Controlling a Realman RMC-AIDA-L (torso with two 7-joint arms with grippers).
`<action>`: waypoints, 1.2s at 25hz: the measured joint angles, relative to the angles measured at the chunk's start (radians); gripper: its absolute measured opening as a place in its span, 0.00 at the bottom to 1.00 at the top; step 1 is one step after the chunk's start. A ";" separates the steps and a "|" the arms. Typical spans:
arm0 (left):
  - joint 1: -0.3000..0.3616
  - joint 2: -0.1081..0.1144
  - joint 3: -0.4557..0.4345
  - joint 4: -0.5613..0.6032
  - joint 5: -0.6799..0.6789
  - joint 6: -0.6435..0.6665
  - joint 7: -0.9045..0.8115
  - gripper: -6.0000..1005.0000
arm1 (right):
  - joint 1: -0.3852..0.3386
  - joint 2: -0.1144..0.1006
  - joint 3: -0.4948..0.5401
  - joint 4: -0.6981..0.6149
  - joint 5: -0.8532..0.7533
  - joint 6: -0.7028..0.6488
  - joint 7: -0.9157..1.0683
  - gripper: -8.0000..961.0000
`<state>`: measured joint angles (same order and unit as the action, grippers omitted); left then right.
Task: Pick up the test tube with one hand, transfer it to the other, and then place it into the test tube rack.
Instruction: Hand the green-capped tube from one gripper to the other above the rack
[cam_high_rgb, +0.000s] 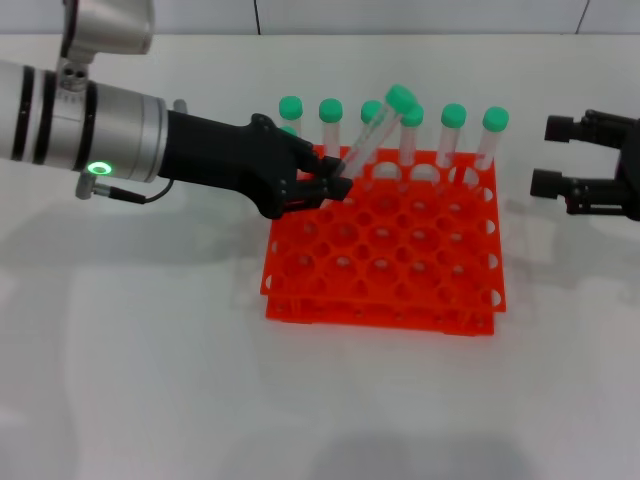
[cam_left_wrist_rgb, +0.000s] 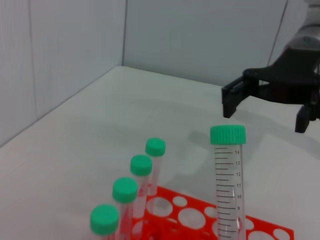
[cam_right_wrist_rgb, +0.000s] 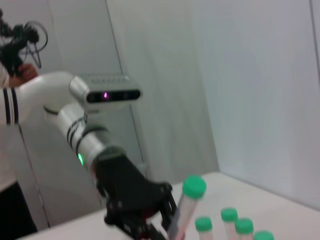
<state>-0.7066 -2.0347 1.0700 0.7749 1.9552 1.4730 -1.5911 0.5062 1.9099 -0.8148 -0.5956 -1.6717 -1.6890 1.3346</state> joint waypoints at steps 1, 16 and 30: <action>-0.006 -0.001 0.000 -0.003 0.000 -0.001 0.006 0.23 | 0.001 0.002 0.001 0.001 0.012 -0.003 0.011 0.81; -0.044 -0.030 0.000 -0.039 0.001 -0.014 0.054 0.24 | 0.049 0.108 -0.008 0.235 0.185 -0.009 -0.168 0.80; -0.041 -0.046 -0.001 -0.052 -0.010 -0.016 0.082 0.25 | 0.144 0.117 -0.012 0.453 0.252 0.005 -0.322 0.79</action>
<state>-0.7474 -2.0810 1.0693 0.7233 1.9448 1.4571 -1.5092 0.6499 2.0267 -0.8264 -0.1426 -1.4195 -1.6841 1.0121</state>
